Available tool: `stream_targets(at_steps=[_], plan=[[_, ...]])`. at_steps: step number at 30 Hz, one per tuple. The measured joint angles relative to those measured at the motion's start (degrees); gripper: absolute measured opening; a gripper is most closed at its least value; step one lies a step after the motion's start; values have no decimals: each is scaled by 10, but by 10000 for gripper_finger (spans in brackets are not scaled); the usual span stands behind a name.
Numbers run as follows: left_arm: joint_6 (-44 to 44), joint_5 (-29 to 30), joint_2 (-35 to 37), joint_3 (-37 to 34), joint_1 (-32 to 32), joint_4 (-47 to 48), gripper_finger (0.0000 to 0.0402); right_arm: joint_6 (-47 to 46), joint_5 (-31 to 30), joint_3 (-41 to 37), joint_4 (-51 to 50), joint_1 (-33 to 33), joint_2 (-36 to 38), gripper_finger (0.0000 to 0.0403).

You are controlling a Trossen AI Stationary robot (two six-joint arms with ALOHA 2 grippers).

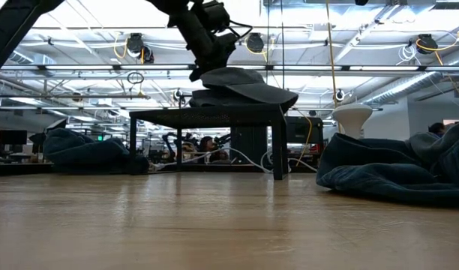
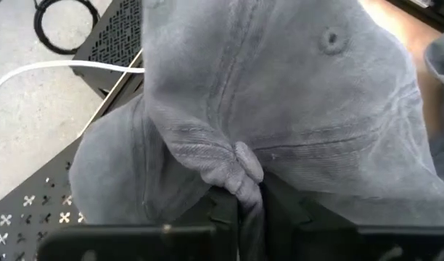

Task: Pick & Place hat
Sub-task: Stack the gray cap on the gray cap on the shelf, then stack the gray cap on the stacked gray cap on the shelf

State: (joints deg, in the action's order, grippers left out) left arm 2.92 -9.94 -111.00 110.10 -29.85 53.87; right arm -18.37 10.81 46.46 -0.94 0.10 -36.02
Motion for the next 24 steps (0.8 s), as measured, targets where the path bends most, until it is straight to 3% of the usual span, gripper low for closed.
stream_targets(at_steps=[15,24], plan=[[33,7,26,0,-4,-4,232,0,0,0,-8,0,0,173],[39,51,91,0,-6,-2,299,9,0,0,-12,0,0,174]])
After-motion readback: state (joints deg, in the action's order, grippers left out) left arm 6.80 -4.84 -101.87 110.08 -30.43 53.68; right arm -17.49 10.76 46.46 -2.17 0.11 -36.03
